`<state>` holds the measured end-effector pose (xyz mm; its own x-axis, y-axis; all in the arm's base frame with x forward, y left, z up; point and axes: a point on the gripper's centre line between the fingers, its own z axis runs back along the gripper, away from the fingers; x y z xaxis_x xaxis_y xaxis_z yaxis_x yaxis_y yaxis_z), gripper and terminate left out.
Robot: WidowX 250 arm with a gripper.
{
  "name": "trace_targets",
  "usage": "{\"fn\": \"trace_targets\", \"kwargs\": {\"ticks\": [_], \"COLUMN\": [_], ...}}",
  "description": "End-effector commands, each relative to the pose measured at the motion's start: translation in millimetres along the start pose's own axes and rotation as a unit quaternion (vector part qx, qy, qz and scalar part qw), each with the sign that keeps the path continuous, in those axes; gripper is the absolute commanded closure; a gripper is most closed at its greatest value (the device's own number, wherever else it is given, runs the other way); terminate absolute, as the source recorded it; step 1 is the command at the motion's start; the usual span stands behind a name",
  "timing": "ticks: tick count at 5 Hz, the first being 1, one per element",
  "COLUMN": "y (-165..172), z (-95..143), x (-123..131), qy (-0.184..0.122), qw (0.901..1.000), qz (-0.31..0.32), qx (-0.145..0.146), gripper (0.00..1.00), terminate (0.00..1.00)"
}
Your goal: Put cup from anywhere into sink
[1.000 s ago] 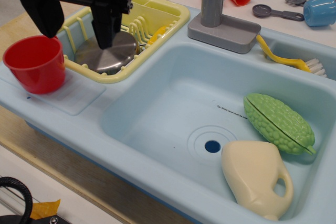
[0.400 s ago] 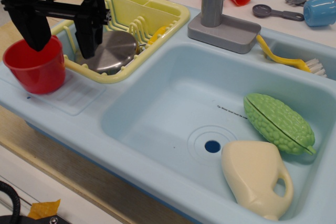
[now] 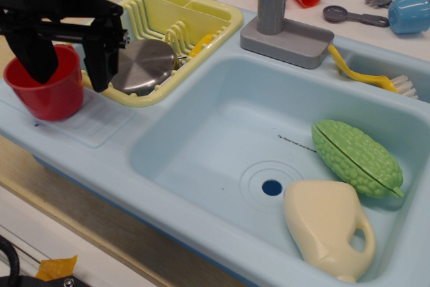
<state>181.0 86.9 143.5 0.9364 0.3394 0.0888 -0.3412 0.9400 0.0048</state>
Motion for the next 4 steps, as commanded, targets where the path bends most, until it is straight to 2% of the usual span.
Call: {"fn": "trace_targets", "kwargs": {"ticks": [1, 2, 3, 4], "y": [5.3, 3.4, -6.4, -34.2], "z": [-5.7, -10.6, -5.4, 11.1], "x": [2.0, 1.9, 4.4, 6.4], "qy": [-0.005, -0.001, -0.008, -0.035], "qw": [0.9999, 0.9999, 0.9999, 0.9992], "qz": [0.011, 0.008, 0.000, -0.011], "qx": [-0.005, -0.011, -0.011, -0.014], "gripper": [1.00, 1.00, 1.00, 1.00], "terminate": [0.00, 0.00, 0.00, 0.00]}}
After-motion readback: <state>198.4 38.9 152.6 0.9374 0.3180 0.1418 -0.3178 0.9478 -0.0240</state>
